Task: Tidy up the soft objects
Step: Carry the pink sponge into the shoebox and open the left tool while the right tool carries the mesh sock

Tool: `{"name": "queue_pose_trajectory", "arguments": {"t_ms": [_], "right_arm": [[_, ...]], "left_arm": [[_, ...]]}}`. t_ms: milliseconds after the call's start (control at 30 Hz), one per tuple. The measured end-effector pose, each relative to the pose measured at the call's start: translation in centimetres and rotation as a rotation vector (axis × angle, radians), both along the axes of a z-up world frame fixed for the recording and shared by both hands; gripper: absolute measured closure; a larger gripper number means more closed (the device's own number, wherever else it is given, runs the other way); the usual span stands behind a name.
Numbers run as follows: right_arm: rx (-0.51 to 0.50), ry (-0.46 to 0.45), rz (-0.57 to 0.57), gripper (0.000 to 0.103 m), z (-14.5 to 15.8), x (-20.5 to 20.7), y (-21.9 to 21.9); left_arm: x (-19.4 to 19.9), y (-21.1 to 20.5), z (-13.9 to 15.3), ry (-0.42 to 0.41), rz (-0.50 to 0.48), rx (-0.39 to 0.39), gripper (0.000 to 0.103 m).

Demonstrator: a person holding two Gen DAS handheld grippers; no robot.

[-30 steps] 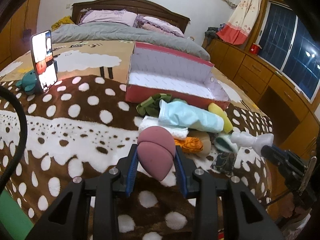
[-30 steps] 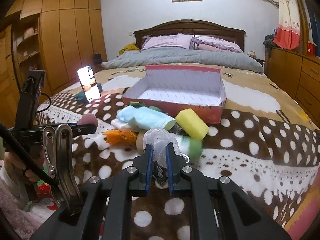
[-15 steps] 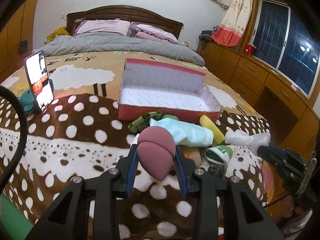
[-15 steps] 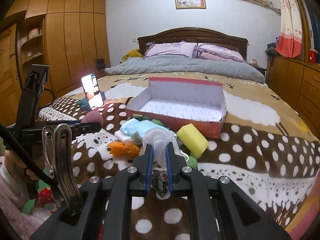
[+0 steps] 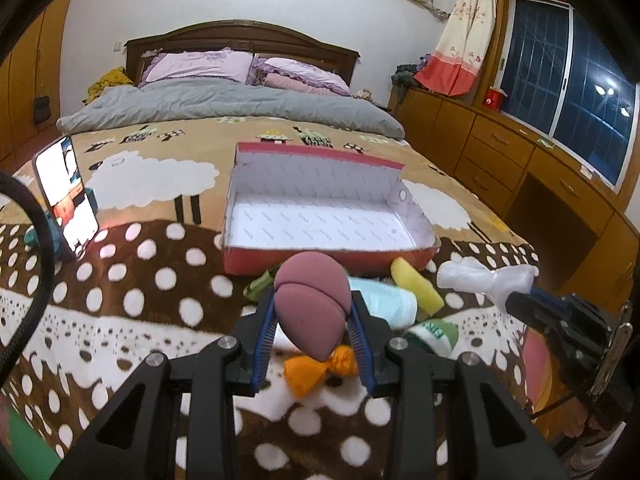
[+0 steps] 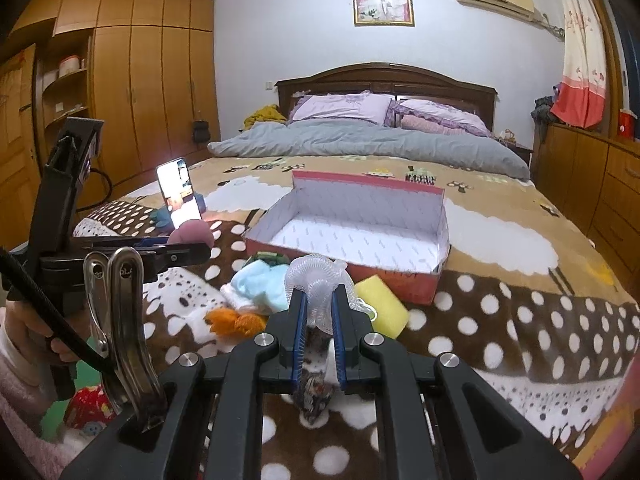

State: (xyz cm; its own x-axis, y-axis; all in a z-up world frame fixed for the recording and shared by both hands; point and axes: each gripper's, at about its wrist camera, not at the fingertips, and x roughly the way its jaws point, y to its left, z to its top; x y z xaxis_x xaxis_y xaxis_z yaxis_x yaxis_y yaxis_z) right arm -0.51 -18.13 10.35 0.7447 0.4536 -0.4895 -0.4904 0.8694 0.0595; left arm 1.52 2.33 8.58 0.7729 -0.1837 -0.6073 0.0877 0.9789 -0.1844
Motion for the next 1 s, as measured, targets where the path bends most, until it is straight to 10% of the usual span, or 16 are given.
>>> {"name": "queue_pose_trajectory", "arguments": {"t_ms": [1000], "right_arm": [[0.006,0.013,-0.012,0.090,2.3,11.2,1.4]], "left_arm": [[12.4,-1.8,2.2,-0.003,0.008,0.039,0.066]]}}
